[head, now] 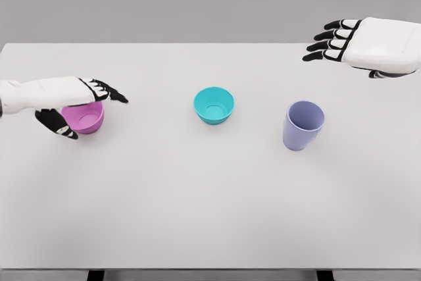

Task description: Stacking bowl and cup with both arms

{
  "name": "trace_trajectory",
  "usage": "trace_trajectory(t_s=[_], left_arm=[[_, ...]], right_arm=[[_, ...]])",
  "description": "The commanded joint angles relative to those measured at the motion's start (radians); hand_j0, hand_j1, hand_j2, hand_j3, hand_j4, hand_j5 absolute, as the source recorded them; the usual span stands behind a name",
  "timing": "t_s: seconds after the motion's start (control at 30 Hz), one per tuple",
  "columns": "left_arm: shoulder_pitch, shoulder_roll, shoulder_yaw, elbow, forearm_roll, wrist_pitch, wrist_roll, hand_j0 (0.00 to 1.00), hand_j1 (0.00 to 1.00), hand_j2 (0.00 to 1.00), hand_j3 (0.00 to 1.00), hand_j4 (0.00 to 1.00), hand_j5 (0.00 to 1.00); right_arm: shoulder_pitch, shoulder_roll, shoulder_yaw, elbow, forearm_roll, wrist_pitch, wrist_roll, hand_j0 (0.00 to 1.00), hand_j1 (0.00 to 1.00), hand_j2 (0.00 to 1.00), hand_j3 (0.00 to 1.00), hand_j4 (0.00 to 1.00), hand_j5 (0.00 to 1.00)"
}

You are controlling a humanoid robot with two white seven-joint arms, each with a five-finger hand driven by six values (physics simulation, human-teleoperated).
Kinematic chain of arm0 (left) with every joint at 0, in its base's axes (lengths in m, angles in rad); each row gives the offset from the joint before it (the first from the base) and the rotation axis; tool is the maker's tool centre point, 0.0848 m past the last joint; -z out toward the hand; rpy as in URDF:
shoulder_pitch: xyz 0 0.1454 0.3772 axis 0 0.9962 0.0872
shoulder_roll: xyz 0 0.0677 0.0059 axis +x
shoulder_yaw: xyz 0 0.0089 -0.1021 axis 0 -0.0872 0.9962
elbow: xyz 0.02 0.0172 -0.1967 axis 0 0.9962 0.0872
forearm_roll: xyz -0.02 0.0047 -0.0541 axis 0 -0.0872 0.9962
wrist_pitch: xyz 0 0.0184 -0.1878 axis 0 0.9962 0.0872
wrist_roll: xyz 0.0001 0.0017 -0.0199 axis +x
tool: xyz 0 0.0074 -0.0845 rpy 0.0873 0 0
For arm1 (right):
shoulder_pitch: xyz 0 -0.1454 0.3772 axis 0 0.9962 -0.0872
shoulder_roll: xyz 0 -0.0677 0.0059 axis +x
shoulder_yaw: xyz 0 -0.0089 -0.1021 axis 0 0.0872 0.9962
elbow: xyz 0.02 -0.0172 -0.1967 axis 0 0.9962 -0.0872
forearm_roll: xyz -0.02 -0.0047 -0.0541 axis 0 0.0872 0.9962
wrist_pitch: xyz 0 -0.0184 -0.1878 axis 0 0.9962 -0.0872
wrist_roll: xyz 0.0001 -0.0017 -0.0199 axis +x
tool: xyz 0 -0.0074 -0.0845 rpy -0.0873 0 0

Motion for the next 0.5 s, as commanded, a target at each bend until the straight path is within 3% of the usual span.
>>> trace_trajectory(t_s=[0.0, 0.1, 0.47], left_arm=[[0.0, 0.008, -0.002, -0.022, 0.01, 0.095, 0.0, 1.0, 1.0, 1.0, 1.0, 1.0, 1.0], [0.009, 0.008, -0.002, -0.022, 0.004, 0.181, 0.0, 1.0, 1.0, 1.0, 1.0, 1.0, 1.0], [0.031, 0.037, -0.002, 0.008, -0.022, 0.218, 0.0, 1.0, 1.0, 1.0, 1.0, 1.0, 1.0]], right_arm=[[0.0, 0.0, -0.001, 0.0, -0.003, 0.003, 0.0, 1.0, 1.0, 1.0, 1.0, 1.0, 1.0], [0.0, 0.0, -0.001, 0.0, -0.003, 0.003, 0.0, 1.0, 1.0, 1.0, 1.0, 1.0, 1.0], [0.0, -0.002, -0.001, 0.002, -0.003, 0.003, 0.0, 1.0, 1.0, 1.0, 1.0, 1.0, 1.0]])
